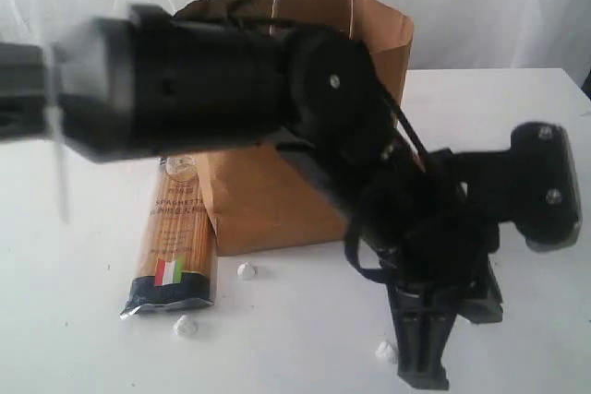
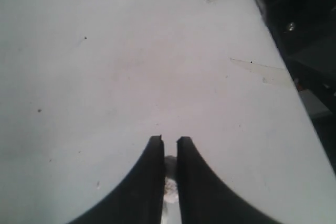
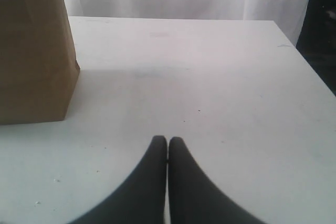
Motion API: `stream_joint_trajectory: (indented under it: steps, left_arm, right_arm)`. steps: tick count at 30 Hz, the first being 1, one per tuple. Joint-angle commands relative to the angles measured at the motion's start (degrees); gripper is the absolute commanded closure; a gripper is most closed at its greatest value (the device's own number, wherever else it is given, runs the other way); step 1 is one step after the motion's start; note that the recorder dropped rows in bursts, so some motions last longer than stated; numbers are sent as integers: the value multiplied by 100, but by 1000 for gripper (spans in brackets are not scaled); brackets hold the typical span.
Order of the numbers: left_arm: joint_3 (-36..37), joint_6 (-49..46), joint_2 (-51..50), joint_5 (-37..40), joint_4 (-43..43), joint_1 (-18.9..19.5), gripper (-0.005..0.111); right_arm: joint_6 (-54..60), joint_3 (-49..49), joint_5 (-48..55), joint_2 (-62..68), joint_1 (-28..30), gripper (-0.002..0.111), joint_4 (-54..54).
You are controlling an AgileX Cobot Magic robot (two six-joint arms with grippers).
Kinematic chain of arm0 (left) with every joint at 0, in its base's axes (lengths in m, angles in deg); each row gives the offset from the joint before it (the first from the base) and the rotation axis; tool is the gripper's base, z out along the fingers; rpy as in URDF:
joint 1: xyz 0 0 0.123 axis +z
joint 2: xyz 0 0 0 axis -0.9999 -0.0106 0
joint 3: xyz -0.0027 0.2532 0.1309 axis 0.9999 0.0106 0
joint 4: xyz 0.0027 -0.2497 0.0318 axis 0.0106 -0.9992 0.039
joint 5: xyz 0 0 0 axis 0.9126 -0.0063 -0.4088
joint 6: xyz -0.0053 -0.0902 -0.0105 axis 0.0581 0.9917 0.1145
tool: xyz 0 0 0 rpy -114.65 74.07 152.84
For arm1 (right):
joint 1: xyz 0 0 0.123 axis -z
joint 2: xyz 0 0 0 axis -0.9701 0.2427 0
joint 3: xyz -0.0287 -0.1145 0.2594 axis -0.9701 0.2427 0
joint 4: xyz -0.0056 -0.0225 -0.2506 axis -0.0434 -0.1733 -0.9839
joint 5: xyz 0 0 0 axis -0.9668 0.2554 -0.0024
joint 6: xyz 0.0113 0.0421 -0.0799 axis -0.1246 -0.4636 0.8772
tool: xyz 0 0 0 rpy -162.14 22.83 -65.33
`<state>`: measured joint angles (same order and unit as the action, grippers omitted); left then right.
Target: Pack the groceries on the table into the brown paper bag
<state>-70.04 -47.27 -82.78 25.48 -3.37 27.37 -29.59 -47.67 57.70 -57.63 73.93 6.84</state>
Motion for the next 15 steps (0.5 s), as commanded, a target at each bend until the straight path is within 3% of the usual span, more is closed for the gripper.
stream_joint_trajectory:
  steps: [1, 6, 15]
  left_arm:
    - [13, 958, 810, 487, 693, 23, 107]
    - [13, 1728, 1540, 651, 1658, 23, 107]
    - [13, 3235, 2651, 704, 4154, 23, 107]
  right_arm:
    - [42, 13, -55, -11, -20, 108, 4]
    - [42, 13, -55, -11, -20, 108, 4]
    - [42, 13, -55, -11, -20, 108, 4]
